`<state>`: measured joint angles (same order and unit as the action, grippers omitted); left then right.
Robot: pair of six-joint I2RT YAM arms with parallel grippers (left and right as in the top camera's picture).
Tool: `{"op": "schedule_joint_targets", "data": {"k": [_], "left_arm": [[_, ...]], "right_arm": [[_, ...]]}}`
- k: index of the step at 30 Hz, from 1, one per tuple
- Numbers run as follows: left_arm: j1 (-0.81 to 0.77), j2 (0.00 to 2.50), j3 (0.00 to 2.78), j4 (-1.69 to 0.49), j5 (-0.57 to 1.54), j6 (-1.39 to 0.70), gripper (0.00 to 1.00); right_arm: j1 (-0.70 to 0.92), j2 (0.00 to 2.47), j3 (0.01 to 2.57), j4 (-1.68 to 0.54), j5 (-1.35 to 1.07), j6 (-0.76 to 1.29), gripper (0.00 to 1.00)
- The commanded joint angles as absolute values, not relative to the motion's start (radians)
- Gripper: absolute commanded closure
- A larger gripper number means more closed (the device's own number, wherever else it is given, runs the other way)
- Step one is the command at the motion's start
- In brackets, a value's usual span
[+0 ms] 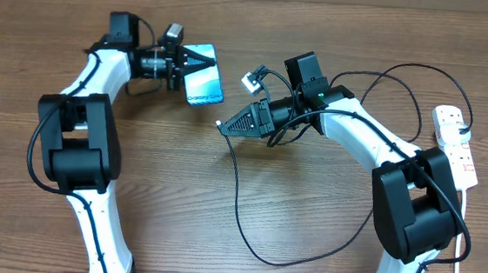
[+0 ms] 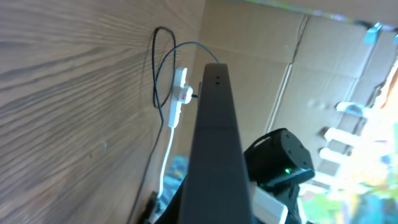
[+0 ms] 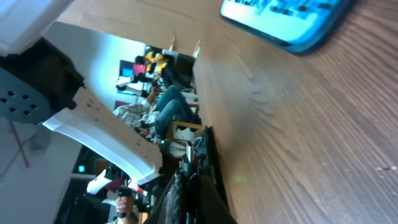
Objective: Plug charger to phone and switch on socket
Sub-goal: 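Lift the cable plug with the right gripper toward the phone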
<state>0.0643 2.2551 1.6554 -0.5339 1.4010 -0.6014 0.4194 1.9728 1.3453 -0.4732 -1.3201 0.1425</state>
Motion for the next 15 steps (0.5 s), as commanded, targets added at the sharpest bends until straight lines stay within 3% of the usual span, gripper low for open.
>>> {"op": "schedule_joint_targets", "data": {"k": [1, 7, 15], "left_arm": [[0.050, 2.127, 1.665, -0.488, 1.365, -0.664, 0.96], [0.048, 2.065, 1.665, -0.430, 1.346, -0.741, 0.96], [0.022, 2.067, 1.664, -0.482, 1.353, -0.650, 0.96]], "right_arm": [[0.418, 1.951, 1.343, -0.473, -1.370, 0.126, 0.96], [0.418, 1.951, 1.343, -0.438, -1.370, 0.140, 0.96], [0.418, 1.951, 1.343, -0.323, -1.370, 0.291, 0.96]]}}
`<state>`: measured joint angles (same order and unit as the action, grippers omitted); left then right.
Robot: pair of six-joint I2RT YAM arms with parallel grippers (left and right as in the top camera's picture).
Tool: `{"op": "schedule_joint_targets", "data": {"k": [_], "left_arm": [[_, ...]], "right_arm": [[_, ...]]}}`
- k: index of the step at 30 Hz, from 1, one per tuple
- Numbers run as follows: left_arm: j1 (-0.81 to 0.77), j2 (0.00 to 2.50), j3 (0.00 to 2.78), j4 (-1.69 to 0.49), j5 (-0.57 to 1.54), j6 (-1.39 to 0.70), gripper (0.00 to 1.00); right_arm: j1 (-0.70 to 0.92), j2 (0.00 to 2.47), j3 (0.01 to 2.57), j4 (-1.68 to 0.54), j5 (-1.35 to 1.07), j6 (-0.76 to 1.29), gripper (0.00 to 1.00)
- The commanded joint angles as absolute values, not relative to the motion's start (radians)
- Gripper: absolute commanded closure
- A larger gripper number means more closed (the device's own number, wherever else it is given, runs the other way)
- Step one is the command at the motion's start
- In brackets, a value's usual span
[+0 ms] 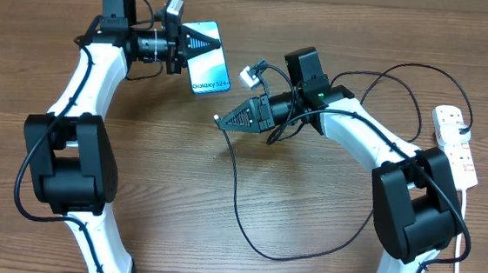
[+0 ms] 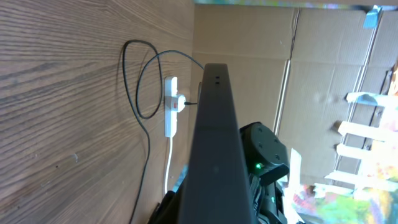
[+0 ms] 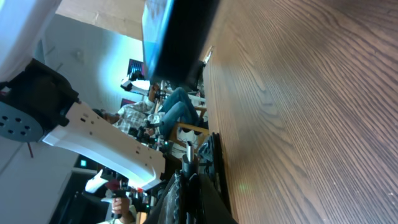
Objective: Plug charger to phone and switch on socket
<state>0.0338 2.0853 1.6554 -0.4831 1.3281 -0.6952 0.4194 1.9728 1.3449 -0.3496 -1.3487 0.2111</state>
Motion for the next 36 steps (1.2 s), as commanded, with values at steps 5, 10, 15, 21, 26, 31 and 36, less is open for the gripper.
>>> {"op": "schedule_joint_targets", "data": {"k": [5, 10, 15, 21, 26, 31, 36], "left_arm": [[0.022, 2.067, 1.664, -0.482, 1.353, -0.640, 0.96], [0.013, 2.067, 1.664, -0.484, 1.363, -0.601, 0.96], [-0.009, 2.067, 1.664, -0.482, 1.365, -0.599, 0.96], [-0.020, 2.067, 1.664, -0.483, 1.361, -0.590, 0.96], [-0.020, 2.067, 1.664, -0.483, 1.361, -0.590, 0.96], [-0.020, 2.067, 1.664, -0.483, 1.361, -0.590, 0.96], [-0.020, 2.067, 1.664, -0.483, 1.361, -0.590, 0.96]], "right_arm": [[0.418, 1.951, 1.343, -0.319, -1.370, 0.292, 0.96], [0.418, 1.951, 1.343, -0.319, -1.370, 0.292, 0.96], [0.418, 1.951, 1.343, -0.319, -1.370, 0.292, 0.96], [0.418, 1.951, 1.343, -0.319, -1.370, 0.292, 0.96], [0.418, 1.951, 1.343, -0.318, -1.370, 0.292, 0.96], [0.418, 1.951, 1.343, -0.314, -1.370, 0.292, 0.96], [0.418, 1.951, 1.343, -0.315, -1.370, 0.292, 0.96]]}}
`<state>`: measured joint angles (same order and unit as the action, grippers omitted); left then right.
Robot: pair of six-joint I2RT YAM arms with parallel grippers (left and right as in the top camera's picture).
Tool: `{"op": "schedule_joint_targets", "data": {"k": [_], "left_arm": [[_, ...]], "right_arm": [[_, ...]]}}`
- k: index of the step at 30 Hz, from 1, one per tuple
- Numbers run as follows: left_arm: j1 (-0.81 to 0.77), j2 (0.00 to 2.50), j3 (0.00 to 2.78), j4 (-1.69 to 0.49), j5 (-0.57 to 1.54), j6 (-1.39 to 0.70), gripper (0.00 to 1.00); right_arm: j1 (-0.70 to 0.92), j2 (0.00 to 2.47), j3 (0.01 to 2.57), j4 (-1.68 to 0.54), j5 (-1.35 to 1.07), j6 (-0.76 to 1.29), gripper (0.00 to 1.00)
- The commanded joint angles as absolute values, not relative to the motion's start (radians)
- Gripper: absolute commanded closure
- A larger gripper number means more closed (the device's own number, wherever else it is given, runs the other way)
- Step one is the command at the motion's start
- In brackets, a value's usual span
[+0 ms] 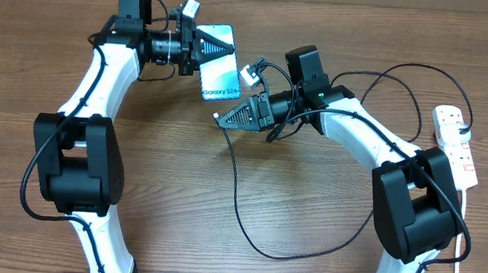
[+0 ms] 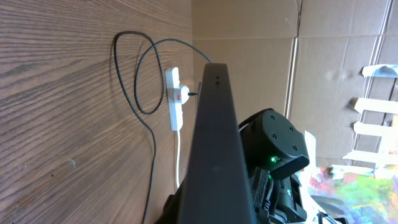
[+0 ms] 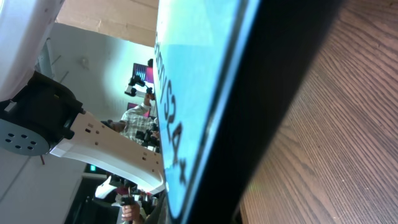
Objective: Plug charger to phone and switch on socket
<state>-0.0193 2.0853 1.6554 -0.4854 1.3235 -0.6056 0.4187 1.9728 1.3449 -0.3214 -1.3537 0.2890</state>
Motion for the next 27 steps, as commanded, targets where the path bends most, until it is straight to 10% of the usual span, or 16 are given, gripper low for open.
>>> {"op": "schedule_joint_targets", "data": {"k": [1, 27], "left_arm": [[-0.020, 2.067, 1.664, -0.483, 1.361, -0.590, 0.96], [0.019, 2.067, 1.664, -0.457, 1.327, -0.711, 0.96]], "right_arm": [[0.418, 1.951, 1.343, -0.315, -1.370, 0.292, 0.96], [0.401, 1.951, 1.343, -0.143, -1.349, 0.429, 0.96]]}}
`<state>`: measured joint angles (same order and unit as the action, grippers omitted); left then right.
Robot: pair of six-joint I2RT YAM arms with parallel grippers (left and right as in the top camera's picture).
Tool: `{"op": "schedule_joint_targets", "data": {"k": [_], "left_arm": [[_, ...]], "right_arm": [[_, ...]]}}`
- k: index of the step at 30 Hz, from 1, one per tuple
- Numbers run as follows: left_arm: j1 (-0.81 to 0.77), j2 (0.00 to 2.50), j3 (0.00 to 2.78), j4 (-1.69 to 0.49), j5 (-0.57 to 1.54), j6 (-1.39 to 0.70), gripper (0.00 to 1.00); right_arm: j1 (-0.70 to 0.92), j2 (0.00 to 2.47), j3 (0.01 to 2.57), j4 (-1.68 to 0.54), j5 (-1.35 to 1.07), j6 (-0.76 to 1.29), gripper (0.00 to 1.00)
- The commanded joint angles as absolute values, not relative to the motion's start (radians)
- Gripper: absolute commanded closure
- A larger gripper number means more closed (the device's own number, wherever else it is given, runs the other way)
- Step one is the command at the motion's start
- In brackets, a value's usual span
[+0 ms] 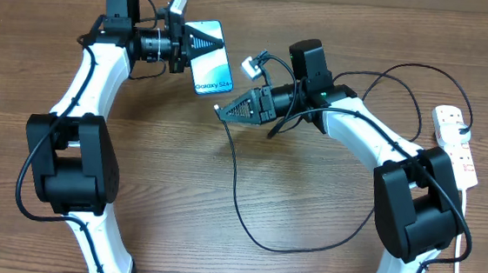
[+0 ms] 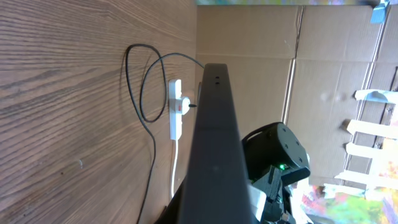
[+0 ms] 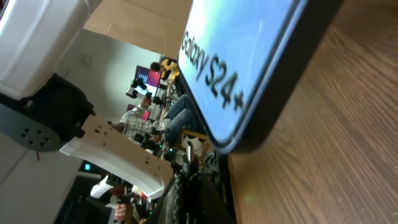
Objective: Plug charger to phone and switch on socket
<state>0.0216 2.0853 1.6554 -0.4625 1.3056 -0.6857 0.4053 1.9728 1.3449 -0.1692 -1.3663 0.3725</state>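
Observation:
The phone (image 1: 215,64), its screen lit and reading Galaxy S24+, is held off the table at the back left with my left gripper (image 1: 217,41) shut on its upper part. In the left wrist view the phone (image 2: 214,137) shows edge-on as a dark bar. My right gripper (image 1: 224,110) is shut on the charger plug (image 1: 218,110), which points left just below and right of the phone's bottom end. In the right wrist view the phone (image 3: 249,62) hangs above the plug tip (image 3: 188,163), a gap between them. The white socket strip (image 1: 454,144) lies at the far right.
The black charger cable (image 1: 235,188) runs from the plug in a wide loop across the middle of the table and back behind the right arm to the strip. The strip (image 2: 176,109) and a cable loop (image 2: 142,87) show in the left wrist view.
The phone has moved a little left and away from the plug. It filled the right wrist view then and now sits farther off. My right gripper has shifted slightly up.
At first my left gripper held the phone tilted at the back left, the plug in my right gripper to its right. Then the phone was turned screen-up, then brought right up against the plug. Now the two are a short gap apart.

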Motion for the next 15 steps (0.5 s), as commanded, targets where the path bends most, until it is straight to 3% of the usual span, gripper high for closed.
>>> {"op": "schedule_joint_targets", "data": {"k": [1, 15], "left_arm": [[0.019, 2.067, 1.664, -0.457, 1.327, -0.711, 0.96], [0.019, 2.067, 1.664, -0.456, 1.326, -0.723, 0.96]], "right_arm": [[0.401, 1.951, 1.343, -0.126, -1.341, 0.454, 0.96], [0.401, 1.951, 1.343, -0.031, -1.251, 0.581, 0.96]]}}
